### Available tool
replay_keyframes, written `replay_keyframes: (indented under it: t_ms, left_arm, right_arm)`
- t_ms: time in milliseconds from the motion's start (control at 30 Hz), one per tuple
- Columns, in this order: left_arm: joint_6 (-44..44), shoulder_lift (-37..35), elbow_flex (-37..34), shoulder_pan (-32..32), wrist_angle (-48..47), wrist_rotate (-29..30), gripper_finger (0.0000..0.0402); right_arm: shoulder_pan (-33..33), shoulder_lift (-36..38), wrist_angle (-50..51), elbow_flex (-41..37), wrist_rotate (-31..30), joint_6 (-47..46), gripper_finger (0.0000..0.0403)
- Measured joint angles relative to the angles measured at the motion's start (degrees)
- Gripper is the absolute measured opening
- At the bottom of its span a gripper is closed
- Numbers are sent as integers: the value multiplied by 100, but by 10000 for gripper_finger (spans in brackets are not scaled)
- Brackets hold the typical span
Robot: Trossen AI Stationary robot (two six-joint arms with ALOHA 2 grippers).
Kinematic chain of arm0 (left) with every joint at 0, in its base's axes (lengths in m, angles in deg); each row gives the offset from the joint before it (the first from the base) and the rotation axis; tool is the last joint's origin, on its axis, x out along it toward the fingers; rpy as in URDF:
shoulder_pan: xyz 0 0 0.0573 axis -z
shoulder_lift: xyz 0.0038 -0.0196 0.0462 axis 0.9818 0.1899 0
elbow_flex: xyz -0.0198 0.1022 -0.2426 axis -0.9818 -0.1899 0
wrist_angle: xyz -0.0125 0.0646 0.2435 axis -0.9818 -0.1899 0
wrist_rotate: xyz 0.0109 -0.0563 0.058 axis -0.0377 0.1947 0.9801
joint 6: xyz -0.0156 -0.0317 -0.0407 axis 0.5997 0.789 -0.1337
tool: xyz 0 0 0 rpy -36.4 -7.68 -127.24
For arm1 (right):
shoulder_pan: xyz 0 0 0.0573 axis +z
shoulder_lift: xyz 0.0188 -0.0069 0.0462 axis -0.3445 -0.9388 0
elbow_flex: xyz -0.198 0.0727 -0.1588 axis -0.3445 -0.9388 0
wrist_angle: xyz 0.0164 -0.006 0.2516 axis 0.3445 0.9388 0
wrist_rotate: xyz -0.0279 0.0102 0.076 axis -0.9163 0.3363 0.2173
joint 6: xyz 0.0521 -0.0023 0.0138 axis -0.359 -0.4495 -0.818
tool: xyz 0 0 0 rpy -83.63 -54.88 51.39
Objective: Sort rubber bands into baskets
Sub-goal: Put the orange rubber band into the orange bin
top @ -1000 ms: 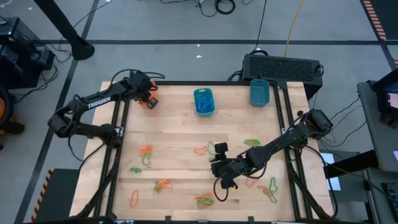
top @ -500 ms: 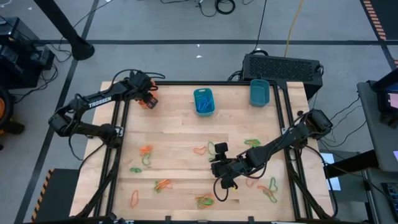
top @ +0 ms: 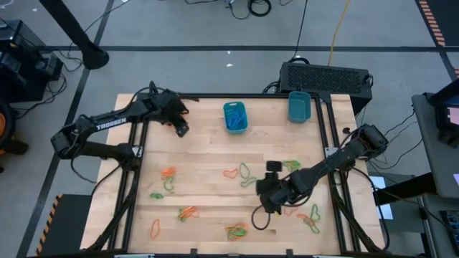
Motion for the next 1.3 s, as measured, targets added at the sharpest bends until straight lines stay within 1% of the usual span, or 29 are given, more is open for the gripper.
replay_keyframes:
  t_ms: [100, 233, 333, 400, 467, 533, 600, 667, 767, 933, 1033, 1167, 1300]
  left_arm:
    - [222, -192, 2, 800, 650, -14, 183]
    - [421, -297, 2, 1997, 1953, 19, 183]
    - [341, -230, 2, 2843, 2869, 37, 183]
    - [160, -123, -14, 3353, 3506, 76, 183]
    - [-35, -21, -138, 3792, 4138, 104, 183]
    - [-182, 113, -278, 4158, 4817, 118, 183]
    - [-245, 238, -388, 4447, 5160, 118, 183]
    - [-307, 355, -431, 4672, 5336, 198, 183]
    - [-325, 500, -489, 4890, 5421, 392, 183]
    - [-325, 574, -511, 4932, 5402, 486, 183]
    - [-328, 579, -511, 4933, 5407, 484, 183]
    - [-365, 579, -511, 4925, 5426, 511, 183]
    - [-362, 579, -511, 4921, 5426, 528, 183]
  right_arm:
    - [182, 120, 726, -2, 47, -716, 144]
    - [375, 278, 1586, 0, 334, -1903, 144]
    - [437, 346, 2113, 0, 462, -2747, 144]
    - [457, 346, 2452, -23, 656, -3171, 144]
    - [444, 346, 2650, -97, 917, -3327, 144]
    - [405, 346, 2847, -188, 1090, -3274, 144]
    - [292, 425, 3036, -292, 1302, -3168, 144]
    - [153, 620, 3054, -450, 1463, -3053, 144]
    - [-83, 1113, 3028, -826, 1694, -2842, 144]
    - [-483, 2105, 2585, -1736, 1897, -2737, 144]
    - [-633, 2529, 2158, -2285, 1911, -2749, 144]
    - [-774, 2697, 1698, -2874, 1892, -2851, 144]
    - [-887, 2671, 1491, -3226, 1850, -2846, 144]
